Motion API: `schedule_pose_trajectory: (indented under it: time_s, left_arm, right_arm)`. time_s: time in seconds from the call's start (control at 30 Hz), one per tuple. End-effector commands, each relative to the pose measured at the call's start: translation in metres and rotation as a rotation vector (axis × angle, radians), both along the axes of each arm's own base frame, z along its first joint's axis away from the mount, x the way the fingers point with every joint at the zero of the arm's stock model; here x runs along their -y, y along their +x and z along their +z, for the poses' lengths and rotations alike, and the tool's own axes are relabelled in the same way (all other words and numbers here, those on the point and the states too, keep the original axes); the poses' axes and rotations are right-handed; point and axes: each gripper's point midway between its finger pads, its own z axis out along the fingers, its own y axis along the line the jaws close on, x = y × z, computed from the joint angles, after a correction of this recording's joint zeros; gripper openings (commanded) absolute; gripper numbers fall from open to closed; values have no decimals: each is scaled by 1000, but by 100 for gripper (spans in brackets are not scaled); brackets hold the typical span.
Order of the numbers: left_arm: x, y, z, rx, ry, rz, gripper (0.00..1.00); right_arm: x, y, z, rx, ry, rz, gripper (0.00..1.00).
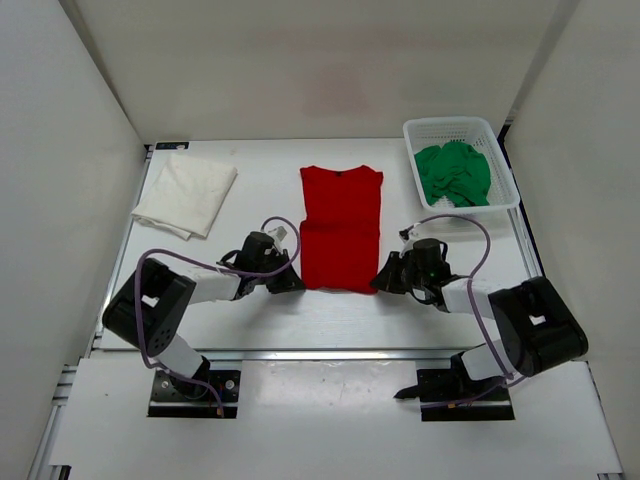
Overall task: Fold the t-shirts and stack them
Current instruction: Grab one side of the 2/3 rectangular tshirt with both arms, then fold the long partially folded tshirt into a neat square
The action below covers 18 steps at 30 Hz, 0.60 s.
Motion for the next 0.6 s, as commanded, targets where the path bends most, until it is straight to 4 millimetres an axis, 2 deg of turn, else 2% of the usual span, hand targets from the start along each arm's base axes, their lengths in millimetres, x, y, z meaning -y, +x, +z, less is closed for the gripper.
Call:
schedule_pose_trajectory:
  time_s: [0.0,0.07,0.13,0.17,0.2,0.23,0.3,0.33,0.37,0.43,0.47,0.5,0.57]
  left_arm:
    - [-10,-4,6,23,40,19,0]
    - [-17,-15,10,19,23,15,0]
    - [-17,-37,21,12,7,-31,0]
    - [-24,-52,20,3,31,-50,0]
    - [-28,-65,16,-8,51,-75,0]
    - [-34,-77,21,-6,62,-92,0]
    - [-47,-102,22,-21,79,-104,0]
    - [-52,-108,31,-10,61,-87,0]
    - [-52,-111,49,20,14,-84,0]
    - [-51,-102,82,75,-63,-38,0]
    - [-44,-92,107,123,-110,-31,0]
    - [-39,-81,128,163,-125,-32,0]
    - [-28,-49,173,266,-139,-34,0]
  right_arm:
    - [-1,-11,5,4,-4,4,0]
    - [-4,-23,12,15,0,17,0]
    - [-5,-44,5,-14,-17,41,0]
    - [-10,-54,11,1,-20,54,0]
    - [-7,-63,9,-22,-28,38,0]
    - [-7,-79,2,-37,-65,59,0]
    - [-21,-102,19,-18,-26,94,0]
    - [-20,-109,24,-27,-13,79,0]
    - [-28,-115,34,-14,13,107,0]
    - [-32,-114,57,28,40,106,0]
    - [-36,-101,85,83,70,93,0]
    - [-32,-91,90,102,50,85,0]
    - [-27,-54,121,168,41,82,0]
